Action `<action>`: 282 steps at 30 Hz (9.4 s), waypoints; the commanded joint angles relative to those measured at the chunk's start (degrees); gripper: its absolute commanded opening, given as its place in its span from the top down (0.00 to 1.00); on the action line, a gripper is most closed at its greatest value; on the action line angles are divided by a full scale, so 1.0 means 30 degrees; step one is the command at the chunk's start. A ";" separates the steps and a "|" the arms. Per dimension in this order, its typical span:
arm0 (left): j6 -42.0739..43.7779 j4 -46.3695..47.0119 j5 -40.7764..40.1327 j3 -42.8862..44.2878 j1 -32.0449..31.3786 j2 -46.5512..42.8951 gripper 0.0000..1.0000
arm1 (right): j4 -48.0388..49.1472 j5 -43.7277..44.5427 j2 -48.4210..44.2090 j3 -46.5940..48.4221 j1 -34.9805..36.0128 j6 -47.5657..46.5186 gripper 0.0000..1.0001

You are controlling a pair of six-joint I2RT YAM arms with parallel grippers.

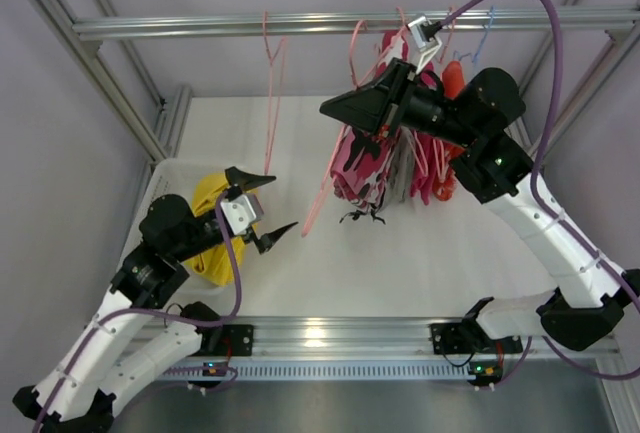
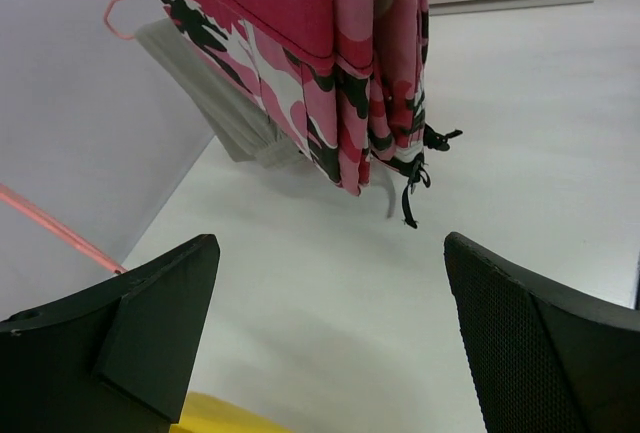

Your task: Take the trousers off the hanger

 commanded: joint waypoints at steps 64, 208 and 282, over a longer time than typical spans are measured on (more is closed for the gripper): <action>-0.1672 0.6636 -0.9518 1.1288 -0.5852 0.6217 1.00 | 0.3572 -0.0080 -0.1214 -0.1807 0.0793 -0.3226 1.00; 2.5970 0.7464 -3.2195 2.4358 -0.1053 1.4565 1.00 | 0.4219 -0.0255 0.0604 -0.7170 0.1144 -0.4541 1.00; 0.0005 -1.4488 0.5591 1.1436 1.6208 0.5633 0.10 | 0.0079 0.0388 -0.1740 -0.6552 0.0822 -0.5838 1.00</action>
